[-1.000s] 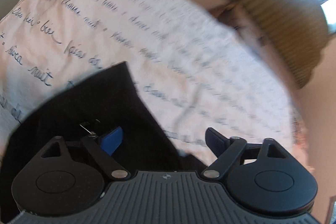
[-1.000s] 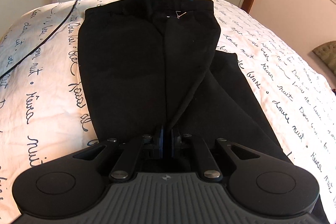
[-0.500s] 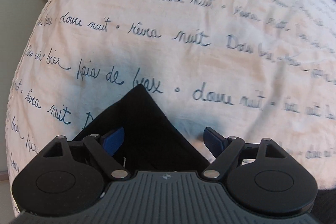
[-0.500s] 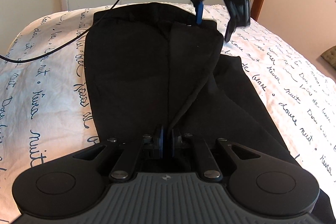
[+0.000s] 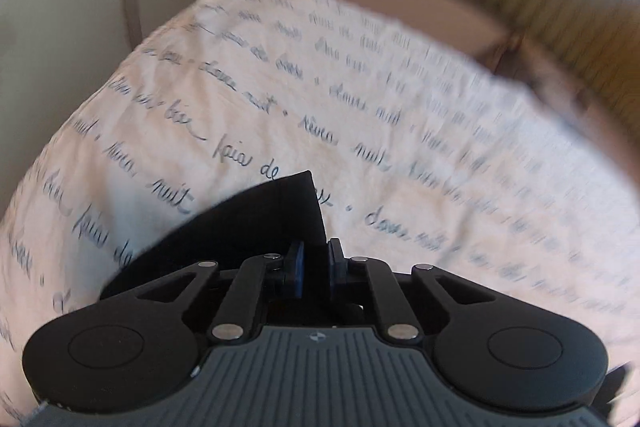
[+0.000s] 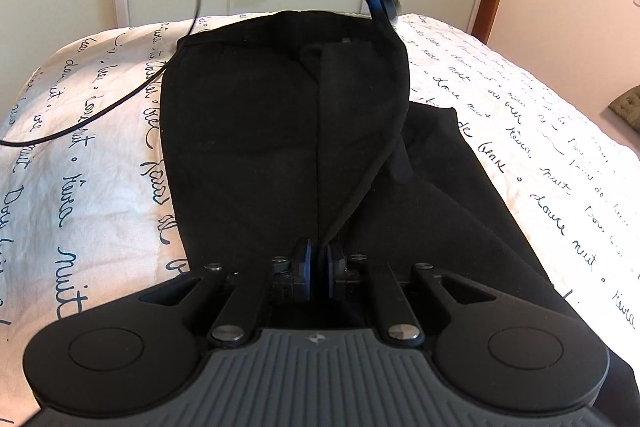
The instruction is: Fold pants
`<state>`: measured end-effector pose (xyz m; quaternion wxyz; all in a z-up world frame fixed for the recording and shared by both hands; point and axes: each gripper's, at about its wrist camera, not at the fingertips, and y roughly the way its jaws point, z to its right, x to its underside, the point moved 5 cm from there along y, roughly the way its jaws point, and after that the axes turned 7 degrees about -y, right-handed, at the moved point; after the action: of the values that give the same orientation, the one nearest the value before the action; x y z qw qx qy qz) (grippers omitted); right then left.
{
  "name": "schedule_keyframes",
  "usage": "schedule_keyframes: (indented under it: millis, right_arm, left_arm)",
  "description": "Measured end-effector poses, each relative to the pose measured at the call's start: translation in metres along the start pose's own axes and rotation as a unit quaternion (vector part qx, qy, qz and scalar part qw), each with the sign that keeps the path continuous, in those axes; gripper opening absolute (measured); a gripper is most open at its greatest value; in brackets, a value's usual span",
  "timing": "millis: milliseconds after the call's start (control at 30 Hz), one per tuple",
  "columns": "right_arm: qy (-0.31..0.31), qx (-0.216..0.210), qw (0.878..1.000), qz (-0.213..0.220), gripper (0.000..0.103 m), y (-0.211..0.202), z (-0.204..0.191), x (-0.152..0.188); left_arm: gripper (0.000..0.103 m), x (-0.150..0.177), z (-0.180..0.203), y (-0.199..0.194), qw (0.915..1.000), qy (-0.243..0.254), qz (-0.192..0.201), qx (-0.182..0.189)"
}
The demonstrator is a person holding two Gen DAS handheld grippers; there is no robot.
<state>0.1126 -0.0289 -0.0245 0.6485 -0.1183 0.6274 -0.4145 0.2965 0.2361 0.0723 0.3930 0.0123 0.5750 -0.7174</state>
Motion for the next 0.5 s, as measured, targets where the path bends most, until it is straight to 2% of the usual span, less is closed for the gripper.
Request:
schedule_keyframes:
  millis: [67, 167, 233, 300, 333, 367, 433, 500]
  right_arm:
    - [0.001, 0.002, 1.0, -0.002, 0.008, 0.0, -0.001, 0.0]
    - [-0.004, 0.008, 1.0, -0.005, 0.008, 0.0, -0.003, -0.002]
    - [-0.011, 0.011, 1.0, -0.01, 0.008, 0.0, -0.005, -0.003]
    - [-0.024, 0.015, 0.999, -0.019, 0.008, 0.0, -0.007, -0.006]
    - [-0.033, 0.018, 0.999, -0.024, 0.008, 0.0, -0.009, -0.008]
    - [-0.041, 0.022, 0.998, -0.029, 0.008, 0.0, -0.01, -0.01]
    - [-0.057, 0.029, 0.997, -0.038, 0.009, -0.002, -0.014, -0.015]
    - [-0.071, 0.037, 0.996, -0.039, 0.009, -0.007, -0.017, -0.02]
  left_arm:
    - [0.012, 0.017, -0.028, -0.046, 0.9956, -0.057, 0.05, 0.056]
    - [0.012, 0.055, -0.079, -0.101, 0.9835, -0.107, 0.11, 0.096]
    - [0.012, 0.087, -0.117, -0.106, 0.9816, -0.136, 0.102, 0.087]
    - [0.011, 0.117, -0.16, -0.087, 0.9806, -0.179, 0.059, 0.055]
    - [0.011, 0.128, -0.18, -0.077, 0.9771, -0.206, 0.037, 0.039]
    - [0.011, 0.139, -0.197, -0.071, 0.9713, -0.233, 0.023, 0.04]
    - [0.013, 0.145, -0.211, -0.071, 0.9664, -0.25, 0.02, 0.058]
    - [0.009, 0.139, -0.207, -0.076, 0.9694, -0.237, 0.033, 0.055]
